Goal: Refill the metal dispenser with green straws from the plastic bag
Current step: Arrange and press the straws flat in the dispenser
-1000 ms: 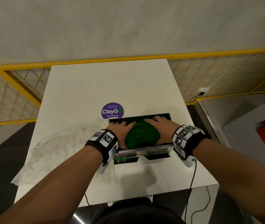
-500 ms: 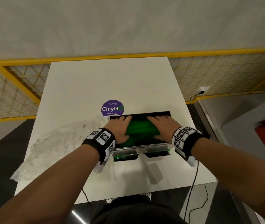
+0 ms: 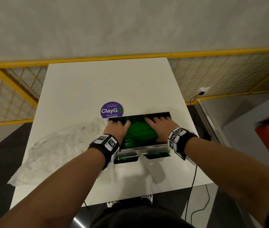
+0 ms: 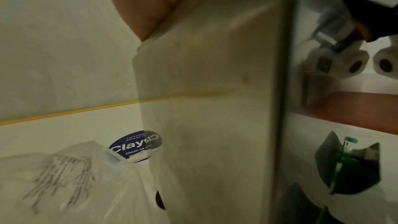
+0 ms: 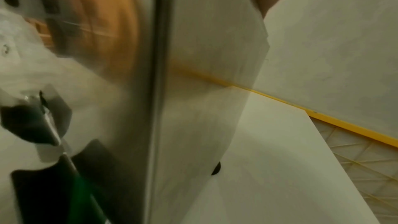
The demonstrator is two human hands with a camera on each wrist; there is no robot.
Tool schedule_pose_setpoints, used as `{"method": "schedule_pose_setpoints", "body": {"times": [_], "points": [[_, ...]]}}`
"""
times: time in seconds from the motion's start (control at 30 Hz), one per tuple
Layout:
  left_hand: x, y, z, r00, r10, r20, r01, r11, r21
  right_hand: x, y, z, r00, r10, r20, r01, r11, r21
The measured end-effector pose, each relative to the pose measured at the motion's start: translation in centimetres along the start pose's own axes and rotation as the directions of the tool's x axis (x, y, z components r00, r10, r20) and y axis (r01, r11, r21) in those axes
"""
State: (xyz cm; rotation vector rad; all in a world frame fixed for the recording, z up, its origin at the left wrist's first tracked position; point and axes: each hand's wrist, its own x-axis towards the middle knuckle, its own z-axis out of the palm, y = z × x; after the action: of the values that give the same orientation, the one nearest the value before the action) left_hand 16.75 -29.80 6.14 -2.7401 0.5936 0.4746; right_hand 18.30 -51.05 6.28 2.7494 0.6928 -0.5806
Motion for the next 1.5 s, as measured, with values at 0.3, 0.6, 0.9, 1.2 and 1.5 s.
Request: {"method": "schedule_pose_setpoints", "body": {"times": [0.3,0.6,0.9,1.2,1.5], "points": [[-0.9,-1.0,-0.1,0.99,0.075,-0.122,-0.113,0.933,-0.343,-0.8,0.8,0.2,0.999,-0.046,-0.023,0.049,0.985,0.165],[-0.2,1.0,-0.8,0.992,0.034,0.121,-0.042,0.997,0.061,1.3,-0.9,0.9,0.995,0.024,0.095,-0.015,0.996,-0.09],[0.3,0.0,-0.3,1.0,-0.018,-0.019,0.015,0.989,-0.149,0.2,-0.2,0.1,0.995,0.055,-0.084,-0.052,0.998,0.037],[-0.5,-2.1,-2.7,0.994,0.108,0.025,-0.076,0.831,-0.551,-2.6,0.0,-3.5,1.0,0.019,0.0,-0.016,0.833,0.553],[0.2,0.2,-2.5,0.965,0.186,0.187,-0.101,0.916,-0.389,-2.5,-4.1,-3.4,0.926,-0.122,0.356,-0.058,0.889,0.454]]}}
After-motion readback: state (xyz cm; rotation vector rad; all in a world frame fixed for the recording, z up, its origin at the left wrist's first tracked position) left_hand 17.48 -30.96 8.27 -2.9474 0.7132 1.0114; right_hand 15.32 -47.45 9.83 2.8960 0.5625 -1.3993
